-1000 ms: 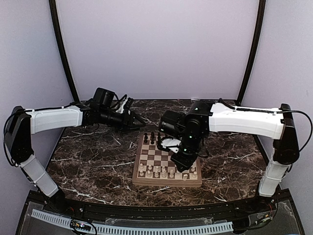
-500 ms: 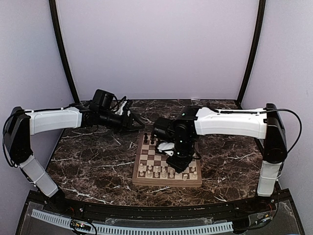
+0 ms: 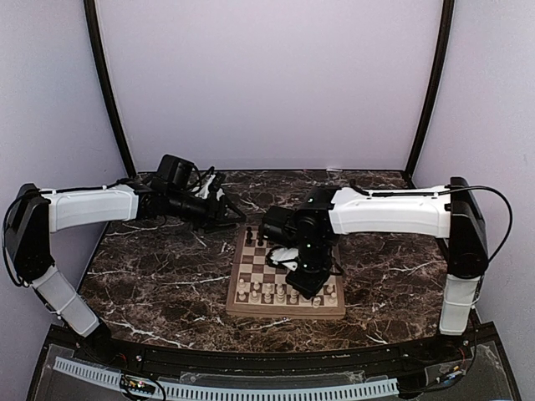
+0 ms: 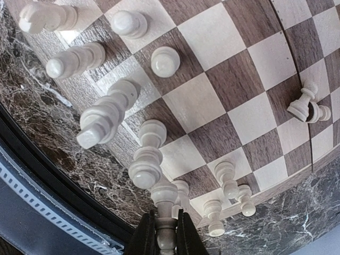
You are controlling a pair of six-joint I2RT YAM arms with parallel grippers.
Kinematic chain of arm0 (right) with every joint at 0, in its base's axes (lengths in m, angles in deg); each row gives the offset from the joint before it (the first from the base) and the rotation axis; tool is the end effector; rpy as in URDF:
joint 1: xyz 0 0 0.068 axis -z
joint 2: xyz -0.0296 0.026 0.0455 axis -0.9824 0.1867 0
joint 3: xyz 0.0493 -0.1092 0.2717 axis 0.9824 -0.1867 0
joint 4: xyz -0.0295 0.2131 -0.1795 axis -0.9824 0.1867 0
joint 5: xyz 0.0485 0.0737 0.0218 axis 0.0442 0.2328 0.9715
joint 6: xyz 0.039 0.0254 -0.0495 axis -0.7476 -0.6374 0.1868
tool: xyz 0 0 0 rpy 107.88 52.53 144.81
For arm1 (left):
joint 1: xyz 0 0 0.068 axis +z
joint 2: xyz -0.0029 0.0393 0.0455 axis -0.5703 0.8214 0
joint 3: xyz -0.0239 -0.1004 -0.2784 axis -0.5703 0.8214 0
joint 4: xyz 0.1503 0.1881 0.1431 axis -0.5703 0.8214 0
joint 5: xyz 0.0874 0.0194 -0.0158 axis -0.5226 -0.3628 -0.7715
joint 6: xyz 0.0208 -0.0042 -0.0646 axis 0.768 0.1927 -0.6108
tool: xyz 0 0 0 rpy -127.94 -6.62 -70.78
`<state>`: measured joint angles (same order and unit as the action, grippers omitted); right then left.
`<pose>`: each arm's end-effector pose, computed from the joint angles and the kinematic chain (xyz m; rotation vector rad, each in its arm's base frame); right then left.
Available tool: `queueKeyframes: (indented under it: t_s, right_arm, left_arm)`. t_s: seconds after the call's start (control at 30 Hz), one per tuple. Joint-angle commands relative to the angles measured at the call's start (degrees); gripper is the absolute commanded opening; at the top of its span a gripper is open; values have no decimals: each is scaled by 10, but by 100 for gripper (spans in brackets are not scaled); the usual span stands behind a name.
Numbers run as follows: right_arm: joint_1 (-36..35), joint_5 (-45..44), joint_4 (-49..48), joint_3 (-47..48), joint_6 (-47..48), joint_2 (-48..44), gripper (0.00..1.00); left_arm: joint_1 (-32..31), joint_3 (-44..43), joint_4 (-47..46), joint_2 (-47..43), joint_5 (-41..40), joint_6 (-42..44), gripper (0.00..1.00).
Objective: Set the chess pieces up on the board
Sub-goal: Place the knight at f1.
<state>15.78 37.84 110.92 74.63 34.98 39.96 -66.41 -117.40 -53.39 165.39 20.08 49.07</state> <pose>0.1740 0.3482 0.2245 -1.4202 2.7999 -0.0025 0.3088 -0.2283 0.2605 0.3097 2.3417 -1.3231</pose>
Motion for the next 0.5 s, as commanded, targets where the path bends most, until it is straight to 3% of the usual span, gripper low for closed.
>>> queueKeyframes:
  t_s: [0.0, 0.47]
  right_arm:
    - [-4, -8, -5, -8, 3, 14, 3]
    - [-4, -7, -21, -1, 6, 36, 4]
  left_arm:
    - [2, 6, -10, -23, -1, -2, 54]
    - [2, 8, -10, -19, 5, -3, 54]
